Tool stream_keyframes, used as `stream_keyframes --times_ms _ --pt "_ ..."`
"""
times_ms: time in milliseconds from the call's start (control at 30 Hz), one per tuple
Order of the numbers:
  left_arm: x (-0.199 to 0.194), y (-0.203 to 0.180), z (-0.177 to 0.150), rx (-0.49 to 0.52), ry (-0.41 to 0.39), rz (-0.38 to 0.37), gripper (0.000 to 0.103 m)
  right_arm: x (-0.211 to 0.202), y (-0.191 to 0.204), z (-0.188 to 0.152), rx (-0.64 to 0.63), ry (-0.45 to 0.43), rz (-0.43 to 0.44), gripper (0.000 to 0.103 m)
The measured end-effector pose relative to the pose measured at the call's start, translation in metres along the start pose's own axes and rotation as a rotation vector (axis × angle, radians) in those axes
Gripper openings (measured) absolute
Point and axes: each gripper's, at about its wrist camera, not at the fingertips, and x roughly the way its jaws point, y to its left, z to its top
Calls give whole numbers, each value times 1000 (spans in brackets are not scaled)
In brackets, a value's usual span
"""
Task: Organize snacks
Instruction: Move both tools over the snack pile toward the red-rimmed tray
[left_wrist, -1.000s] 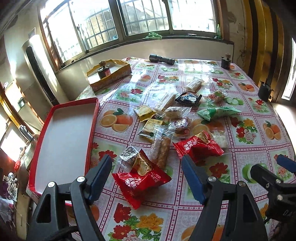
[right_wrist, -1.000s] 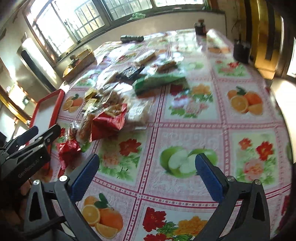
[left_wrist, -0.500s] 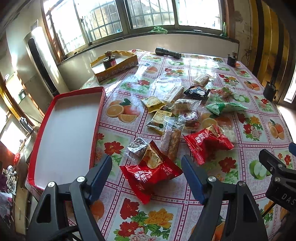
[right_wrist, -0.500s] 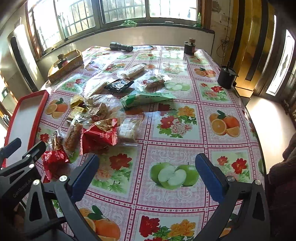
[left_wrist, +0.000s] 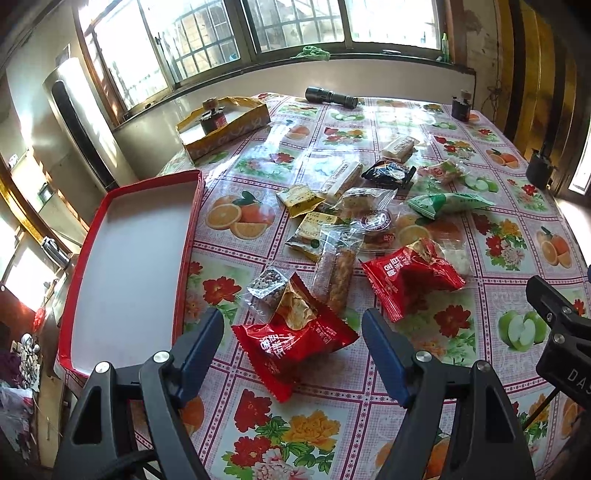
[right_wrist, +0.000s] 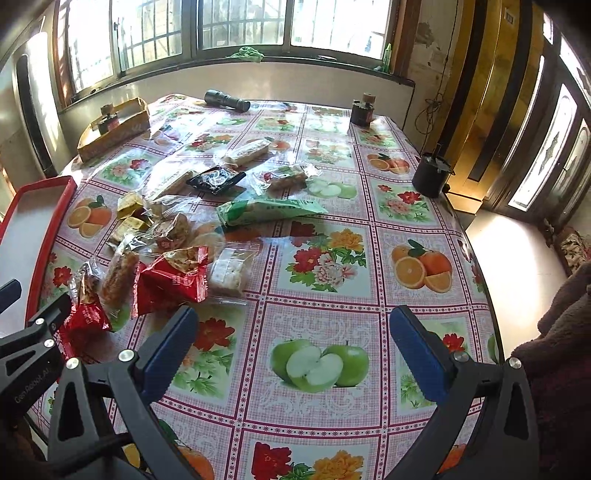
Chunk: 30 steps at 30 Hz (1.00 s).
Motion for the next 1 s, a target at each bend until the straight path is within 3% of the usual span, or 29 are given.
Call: stream_keyframes --times_ms 300,500,633,1000 --pt "1 -17 -1 41 29 -10 77 2 -22 -1 54 10 30 103" --pt "0 -30 -2 86 123 -114 77 7 -33 -4 75 31 38 103" --pt "-11 -41 -9 152 135 -125 77 11 -40 -7 80 61 44 103" --pt "-3 -39 -35 205 253 -190 77 11 -25 -19 -33 130 43 103"
